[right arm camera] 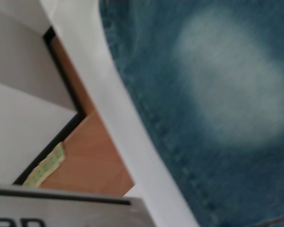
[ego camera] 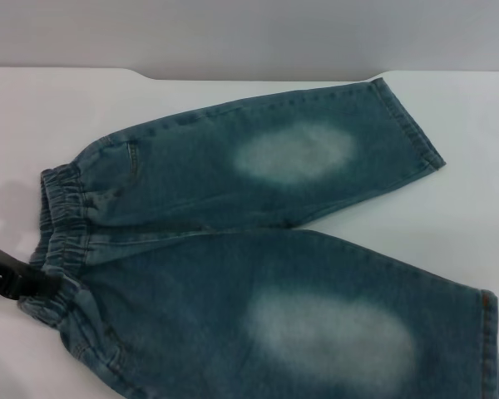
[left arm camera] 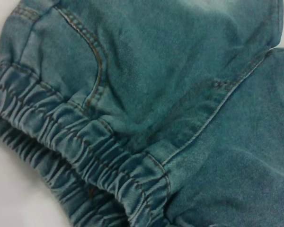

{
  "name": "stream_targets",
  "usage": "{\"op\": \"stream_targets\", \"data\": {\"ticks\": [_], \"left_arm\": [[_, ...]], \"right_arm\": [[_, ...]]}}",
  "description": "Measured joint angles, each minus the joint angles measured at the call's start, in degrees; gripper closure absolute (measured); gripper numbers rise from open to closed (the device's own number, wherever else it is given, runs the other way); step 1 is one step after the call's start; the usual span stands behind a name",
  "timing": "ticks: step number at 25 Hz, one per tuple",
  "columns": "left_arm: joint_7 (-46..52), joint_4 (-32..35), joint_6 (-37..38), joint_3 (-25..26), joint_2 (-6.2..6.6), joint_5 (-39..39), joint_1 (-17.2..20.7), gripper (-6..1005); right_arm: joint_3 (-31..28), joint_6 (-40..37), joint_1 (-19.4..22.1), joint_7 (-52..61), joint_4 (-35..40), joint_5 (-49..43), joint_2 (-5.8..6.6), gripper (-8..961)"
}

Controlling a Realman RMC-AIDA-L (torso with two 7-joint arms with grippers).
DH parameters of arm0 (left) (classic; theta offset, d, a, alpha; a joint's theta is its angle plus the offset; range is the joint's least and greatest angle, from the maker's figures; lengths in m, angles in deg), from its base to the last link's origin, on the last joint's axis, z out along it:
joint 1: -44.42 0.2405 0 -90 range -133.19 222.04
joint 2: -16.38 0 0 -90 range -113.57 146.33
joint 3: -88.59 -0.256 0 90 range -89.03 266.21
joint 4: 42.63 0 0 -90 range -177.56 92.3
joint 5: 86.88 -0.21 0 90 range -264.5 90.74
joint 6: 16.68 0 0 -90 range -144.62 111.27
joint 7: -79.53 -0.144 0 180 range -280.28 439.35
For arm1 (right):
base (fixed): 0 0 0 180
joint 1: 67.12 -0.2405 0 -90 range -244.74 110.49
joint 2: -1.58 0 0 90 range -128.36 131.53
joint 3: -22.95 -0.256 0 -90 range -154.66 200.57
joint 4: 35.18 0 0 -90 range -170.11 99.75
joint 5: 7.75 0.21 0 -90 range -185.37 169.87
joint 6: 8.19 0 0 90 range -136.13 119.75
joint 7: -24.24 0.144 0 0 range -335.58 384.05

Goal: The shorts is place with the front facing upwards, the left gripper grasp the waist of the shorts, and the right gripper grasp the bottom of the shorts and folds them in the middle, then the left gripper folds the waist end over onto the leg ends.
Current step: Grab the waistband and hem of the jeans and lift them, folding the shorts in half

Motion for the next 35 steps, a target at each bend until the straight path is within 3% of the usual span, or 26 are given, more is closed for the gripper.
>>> {"op": "stream_targets", "data": {"ticks": [10,35], "left_arm": [[0.0,-0.7,-0.1,-0.1,-0.20,-0.3,-0.7,954],[-0.3,-1.4,-0.8,-1.2,-0.18,-0.4,-0.9,954]], "right_arm": [[4.4,0.1,1.3,-0.8,-4.0,-0.9,-0.51,458],[4.1,3.9,2.3,-1.3,-7.3,-4.7,-0.98,458]]}}
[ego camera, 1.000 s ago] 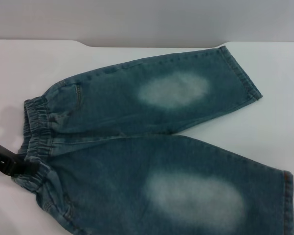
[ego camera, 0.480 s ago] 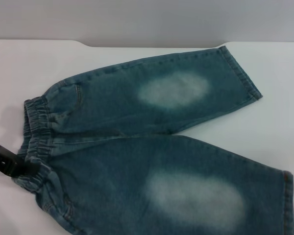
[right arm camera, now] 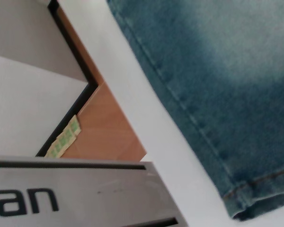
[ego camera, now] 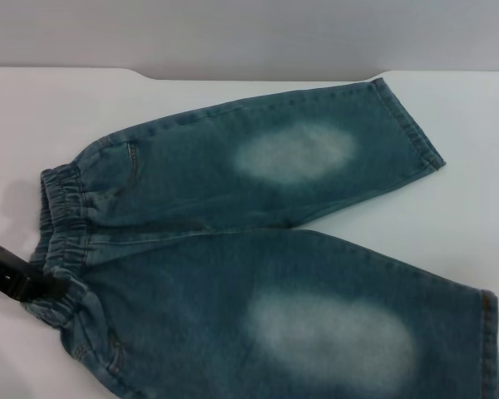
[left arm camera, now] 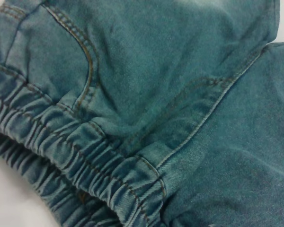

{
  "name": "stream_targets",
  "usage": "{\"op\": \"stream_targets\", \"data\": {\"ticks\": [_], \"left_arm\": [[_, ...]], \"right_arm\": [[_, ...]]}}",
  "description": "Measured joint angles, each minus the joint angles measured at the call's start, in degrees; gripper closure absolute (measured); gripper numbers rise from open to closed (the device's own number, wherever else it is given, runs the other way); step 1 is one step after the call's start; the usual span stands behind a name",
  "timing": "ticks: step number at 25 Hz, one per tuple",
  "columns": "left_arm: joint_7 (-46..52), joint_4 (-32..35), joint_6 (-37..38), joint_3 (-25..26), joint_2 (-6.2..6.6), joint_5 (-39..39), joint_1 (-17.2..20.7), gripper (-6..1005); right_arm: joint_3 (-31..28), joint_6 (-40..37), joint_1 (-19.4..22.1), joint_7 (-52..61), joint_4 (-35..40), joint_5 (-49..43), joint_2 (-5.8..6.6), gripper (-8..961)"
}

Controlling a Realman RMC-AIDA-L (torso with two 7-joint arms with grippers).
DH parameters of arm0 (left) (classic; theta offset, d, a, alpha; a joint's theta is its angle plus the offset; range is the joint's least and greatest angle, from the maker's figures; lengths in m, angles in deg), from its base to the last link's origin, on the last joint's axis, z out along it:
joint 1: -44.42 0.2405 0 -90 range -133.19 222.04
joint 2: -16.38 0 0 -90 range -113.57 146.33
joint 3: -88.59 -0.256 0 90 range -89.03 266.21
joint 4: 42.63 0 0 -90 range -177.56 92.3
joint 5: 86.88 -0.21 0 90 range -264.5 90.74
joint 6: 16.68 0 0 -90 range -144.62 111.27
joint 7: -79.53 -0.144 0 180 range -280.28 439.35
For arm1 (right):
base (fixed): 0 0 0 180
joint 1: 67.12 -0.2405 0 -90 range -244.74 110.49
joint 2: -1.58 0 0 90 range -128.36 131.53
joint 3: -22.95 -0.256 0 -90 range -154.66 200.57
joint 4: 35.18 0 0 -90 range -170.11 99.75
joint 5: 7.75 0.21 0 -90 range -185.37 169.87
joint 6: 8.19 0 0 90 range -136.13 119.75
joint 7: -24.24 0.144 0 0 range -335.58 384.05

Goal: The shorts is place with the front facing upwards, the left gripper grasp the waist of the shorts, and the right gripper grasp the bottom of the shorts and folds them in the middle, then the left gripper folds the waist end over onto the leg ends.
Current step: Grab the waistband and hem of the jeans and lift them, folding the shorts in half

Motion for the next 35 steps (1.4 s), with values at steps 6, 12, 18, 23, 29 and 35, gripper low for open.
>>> {"op": "stream_targets", "data": {"ticks": [6,12,18,23,29,35], "left_arm": [[0.0,-0.1,0.0,-0.4,-0.02,0.0,0.0,954],[0.0,-0.1,0.0,-0.5,-0.16,0.0,0.0,954],[-0.1,-0.1,0.0,-0.5,-0.18,0.0,-0.1,954],[-0.1,-0.1,0.0,-0.5,-0.17,0.0,-0.2,954],[-0.1,-0.1,0.0,-0.5,-0.17,0.0,-0.3,954],[-0.1,-0.1,0.0,-1.0,-0.19,0.0,-0.4,955]], "right_arm": [[0.3,1.7,0.1,0.0,-0.6,-0.3,-0.84,458],[0.3,3.0,0.1,0.0,-0.8,-1.3,-1.68,458],[0.4,4.1,-0.5,0.0,-2.5,-1.6,-1.91,459],[0.5,5.4,-0.8,0.0,-3.6,-2.6,-2.11,459],[0.5,5.9,-1.0,0.0,-3.7,-3.6,-2.52,459],[0.5,6.5,-1.0,0.0,-3.7,-3.7,-2.52,458]]}}
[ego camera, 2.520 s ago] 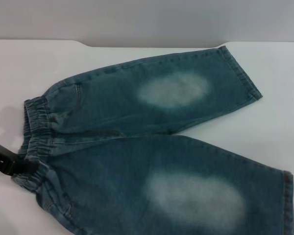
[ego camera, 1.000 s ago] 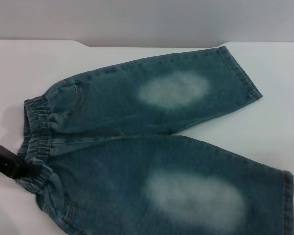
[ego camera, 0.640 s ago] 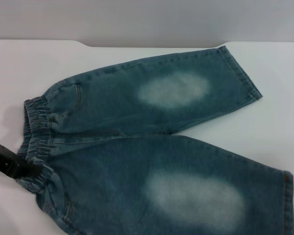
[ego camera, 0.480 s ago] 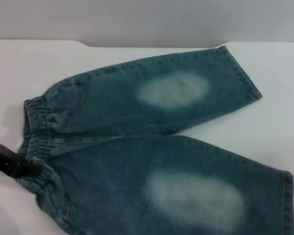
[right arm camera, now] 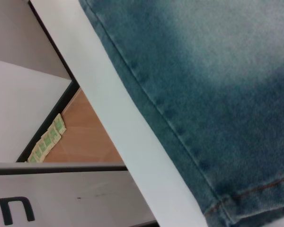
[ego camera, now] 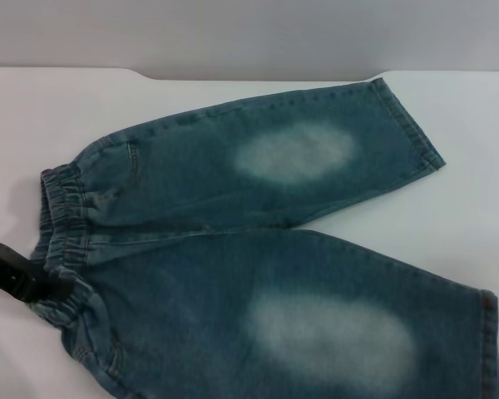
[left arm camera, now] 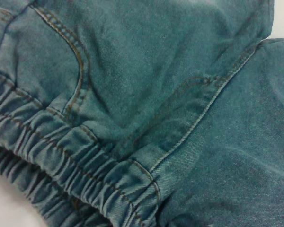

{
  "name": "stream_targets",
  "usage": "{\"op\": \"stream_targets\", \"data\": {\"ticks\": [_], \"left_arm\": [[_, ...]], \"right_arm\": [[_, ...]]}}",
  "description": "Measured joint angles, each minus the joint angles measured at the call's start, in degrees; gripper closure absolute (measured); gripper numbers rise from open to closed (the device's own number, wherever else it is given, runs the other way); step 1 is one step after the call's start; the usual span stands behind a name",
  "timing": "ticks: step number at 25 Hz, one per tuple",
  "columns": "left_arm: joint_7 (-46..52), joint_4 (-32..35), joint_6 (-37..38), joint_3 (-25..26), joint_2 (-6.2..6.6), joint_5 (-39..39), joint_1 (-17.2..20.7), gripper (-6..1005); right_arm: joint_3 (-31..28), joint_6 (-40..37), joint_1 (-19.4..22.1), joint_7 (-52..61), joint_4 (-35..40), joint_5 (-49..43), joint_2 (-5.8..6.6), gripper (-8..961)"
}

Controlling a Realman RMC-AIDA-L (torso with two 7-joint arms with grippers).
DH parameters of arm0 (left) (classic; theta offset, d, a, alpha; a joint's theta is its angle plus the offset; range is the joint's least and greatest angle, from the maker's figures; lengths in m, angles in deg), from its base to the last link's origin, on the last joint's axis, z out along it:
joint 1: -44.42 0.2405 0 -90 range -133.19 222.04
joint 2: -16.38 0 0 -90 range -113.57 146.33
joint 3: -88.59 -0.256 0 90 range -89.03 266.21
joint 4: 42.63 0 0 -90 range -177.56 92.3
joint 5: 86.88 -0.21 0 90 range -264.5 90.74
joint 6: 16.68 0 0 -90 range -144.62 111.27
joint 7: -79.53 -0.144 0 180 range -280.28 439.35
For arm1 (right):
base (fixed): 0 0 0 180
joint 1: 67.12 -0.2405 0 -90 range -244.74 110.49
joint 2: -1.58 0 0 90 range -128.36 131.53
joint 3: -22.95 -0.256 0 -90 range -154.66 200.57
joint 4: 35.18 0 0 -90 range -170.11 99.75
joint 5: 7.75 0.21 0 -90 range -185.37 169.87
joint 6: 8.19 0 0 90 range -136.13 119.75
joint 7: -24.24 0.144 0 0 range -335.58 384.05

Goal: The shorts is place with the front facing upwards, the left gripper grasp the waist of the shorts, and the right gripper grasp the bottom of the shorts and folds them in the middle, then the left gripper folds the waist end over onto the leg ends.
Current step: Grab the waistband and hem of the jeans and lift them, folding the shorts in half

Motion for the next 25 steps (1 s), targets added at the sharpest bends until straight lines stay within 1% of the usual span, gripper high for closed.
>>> {"op": "stream_targets", "data": {"ticks": [14,25], "left_arm": [[0.0,-0.8,-0.2,-0.2,-0.16,0.0,-0.2,955],[-0.1,-0.8,-0.2,-0.2,-0.16,0.0,-0.2,955]], "right_arm": [[0.0,1.4,-1.1,0.0,-0.8,-0.1,-0.72,459],[0.1,1.6,-2.0,0.0,-1.6,-0.5,-0.89,458]]}}
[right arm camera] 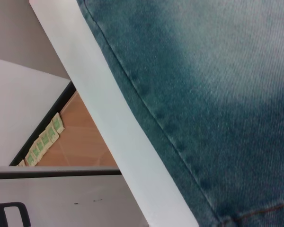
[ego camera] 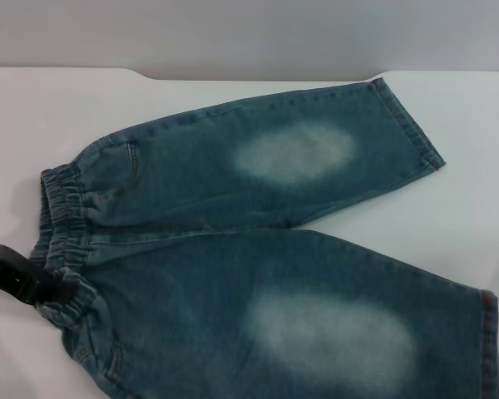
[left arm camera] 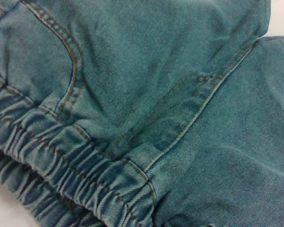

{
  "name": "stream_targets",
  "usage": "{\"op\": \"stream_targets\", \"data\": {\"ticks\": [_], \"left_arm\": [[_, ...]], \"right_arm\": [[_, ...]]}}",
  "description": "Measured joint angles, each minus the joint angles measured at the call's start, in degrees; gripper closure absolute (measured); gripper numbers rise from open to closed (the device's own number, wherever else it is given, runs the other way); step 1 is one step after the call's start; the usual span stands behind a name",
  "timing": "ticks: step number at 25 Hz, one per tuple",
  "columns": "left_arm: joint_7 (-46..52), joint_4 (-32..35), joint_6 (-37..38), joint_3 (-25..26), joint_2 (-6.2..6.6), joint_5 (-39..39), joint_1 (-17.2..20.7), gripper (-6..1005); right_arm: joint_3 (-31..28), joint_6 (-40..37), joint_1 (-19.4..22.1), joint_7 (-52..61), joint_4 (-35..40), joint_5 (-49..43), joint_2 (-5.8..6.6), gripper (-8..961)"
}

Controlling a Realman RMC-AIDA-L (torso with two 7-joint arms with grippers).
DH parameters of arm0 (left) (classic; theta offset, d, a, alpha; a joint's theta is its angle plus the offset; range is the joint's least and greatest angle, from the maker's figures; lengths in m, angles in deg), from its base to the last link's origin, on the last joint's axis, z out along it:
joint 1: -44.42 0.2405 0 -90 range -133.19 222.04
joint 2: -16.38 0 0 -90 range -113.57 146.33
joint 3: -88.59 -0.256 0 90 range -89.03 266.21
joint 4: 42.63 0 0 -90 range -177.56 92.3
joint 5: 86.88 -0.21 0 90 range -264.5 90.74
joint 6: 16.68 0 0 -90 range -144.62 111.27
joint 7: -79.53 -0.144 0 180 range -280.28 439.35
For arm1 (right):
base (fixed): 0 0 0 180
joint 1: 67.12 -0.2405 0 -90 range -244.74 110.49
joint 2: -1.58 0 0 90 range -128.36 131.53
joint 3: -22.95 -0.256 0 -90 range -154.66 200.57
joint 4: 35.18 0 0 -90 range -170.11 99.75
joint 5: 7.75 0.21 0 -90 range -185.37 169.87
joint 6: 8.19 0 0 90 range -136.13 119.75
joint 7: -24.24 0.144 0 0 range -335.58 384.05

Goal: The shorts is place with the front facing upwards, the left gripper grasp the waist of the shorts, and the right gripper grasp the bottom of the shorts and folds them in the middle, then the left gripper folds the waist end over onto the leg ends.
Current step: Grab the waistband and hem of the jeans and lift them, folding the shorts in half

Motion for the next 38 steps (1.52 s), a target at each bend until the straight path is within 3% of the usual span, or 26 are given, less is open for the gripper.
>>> {"op": "stream_targets", "data": {"ticks": [8,38], "left_arm": [[0.0,0.0,0.0,0.0,0.00,0.0,0.0,955],[-0.1,0.0,-0.1,-0.9,-0.33,0.0,0.7,955]], "right_arm": [[0.6,-0.1,0.0,0.3,0.0,-0.1,0.02,459],[0.7,2.3,-0.3,0.4,0.4,-0.1,-2.13,464]]}}
